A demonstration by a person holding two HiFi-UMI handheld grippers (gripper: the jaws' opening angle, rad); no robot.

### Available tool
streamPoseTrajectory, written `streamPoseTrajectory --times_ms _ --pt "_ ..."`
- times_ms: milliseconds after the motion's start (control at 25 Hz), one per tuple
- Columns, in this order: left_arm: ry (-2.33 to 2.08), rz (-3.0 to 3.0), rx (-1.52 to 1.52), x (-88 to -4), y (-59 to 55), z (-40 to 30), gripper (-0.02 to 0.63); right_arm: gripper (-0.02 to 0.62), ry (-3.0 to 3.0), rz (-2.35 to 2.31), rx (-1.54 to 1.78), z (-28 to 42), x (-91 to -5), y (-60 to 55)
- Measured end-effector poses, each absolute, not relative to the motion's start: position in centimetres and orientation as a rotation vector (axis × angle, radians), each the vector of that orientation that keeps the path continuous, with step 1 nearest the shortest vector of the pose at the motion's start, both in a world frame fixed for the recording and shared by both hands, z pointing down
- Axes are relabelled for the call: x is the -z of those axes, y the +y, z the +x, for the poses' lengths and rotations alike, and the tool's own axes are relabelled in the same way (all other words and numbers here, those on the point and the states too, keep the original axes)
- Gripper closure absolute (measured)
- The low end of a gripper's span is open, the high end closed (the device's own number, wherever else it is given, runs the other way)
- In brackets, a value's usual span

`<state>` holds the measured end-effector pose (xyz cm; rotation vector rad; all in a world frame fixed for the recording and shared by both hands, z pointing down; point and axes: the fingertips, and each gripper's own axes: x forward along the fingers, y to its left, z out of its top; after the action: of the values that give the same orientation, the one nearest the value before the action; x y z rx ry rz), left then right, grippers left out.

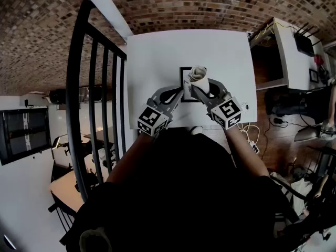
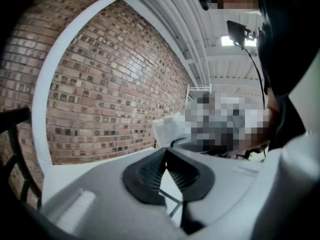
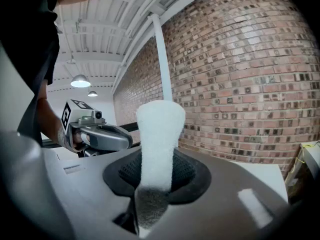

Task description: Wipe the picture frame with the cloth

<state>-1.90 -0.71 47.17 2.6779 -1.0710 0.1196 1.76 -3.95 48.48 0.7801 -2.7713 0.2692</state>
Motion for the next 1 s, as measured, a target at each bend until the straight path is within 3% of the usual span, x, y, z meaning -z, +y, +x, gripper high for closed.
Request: streamPoseTrajectory --times_ms 320,1000 --pt "-1.015 2.654 -0.145 -49.2 -1.6 -6.4 0.604 0.483 -2.546 0.81 -0.429 -1.5 -55.0 -6.0" --pt "-1.169 2.582 -0.202 -50.9 -4.0 -6.2 0.604 0.483 -2.245 0.644 -0.758 -4.4 -68.9 -12.1"
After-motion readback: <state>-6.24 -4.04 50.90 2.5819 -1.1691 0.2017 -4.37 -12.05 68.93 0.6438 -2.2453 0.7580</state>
